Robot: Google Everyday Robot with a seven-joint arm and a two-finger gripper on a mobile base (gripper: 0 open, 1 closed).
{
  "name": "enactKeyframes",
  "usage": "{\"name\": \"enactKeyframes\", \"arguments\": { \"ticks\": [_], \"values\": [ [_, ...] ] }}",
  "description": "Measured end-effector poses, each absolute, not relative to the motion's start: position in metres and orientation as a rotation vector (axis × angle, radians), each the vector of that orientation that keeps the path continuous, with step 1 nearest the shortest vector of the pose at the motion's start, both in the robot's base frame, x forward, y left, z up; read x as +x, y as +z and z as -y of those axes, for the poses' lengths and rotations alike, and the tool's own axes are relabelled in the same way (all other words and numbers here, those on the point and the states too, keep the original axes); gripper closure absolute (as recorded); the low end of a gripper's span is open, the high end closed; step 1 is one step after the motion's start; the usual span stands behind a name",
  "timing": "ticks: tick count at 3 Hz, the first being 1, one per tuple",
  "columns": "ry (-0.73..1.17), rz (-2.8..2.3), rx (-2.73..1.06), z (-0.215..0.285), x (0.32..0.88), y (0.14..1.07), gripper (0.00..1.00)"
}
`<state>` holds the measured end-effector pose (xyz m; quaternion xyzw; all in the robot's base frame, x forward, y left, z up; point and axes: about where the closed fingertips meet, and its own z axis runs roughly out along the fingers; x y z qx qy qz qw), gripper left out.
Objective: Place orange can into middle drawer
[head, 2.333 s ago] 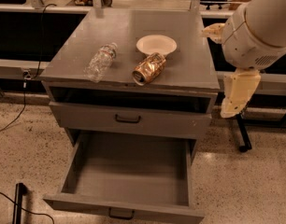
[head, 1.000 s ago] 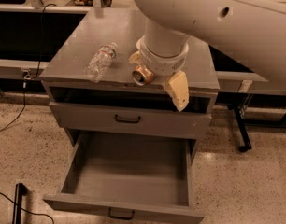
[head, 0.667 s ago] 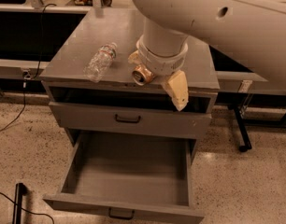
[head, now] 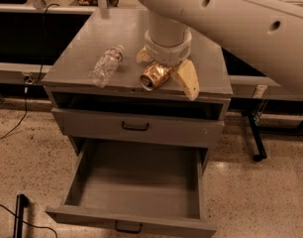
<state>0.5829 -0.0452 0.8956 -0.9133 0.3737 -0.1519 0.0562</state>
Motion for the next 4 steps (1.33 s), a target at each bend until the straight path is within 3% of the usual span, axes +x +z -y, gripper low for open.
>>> {"name": "enactKeyframes", "arguments": {
  "ticks": [1,4],
  "values": [
    [-0.477,-1.078,-2.817,0.049,0.613,0.902,0.0],
    [-0.565,-1.092,-2.953,0.051,0.629,0.882,0.0]
  ]
}}
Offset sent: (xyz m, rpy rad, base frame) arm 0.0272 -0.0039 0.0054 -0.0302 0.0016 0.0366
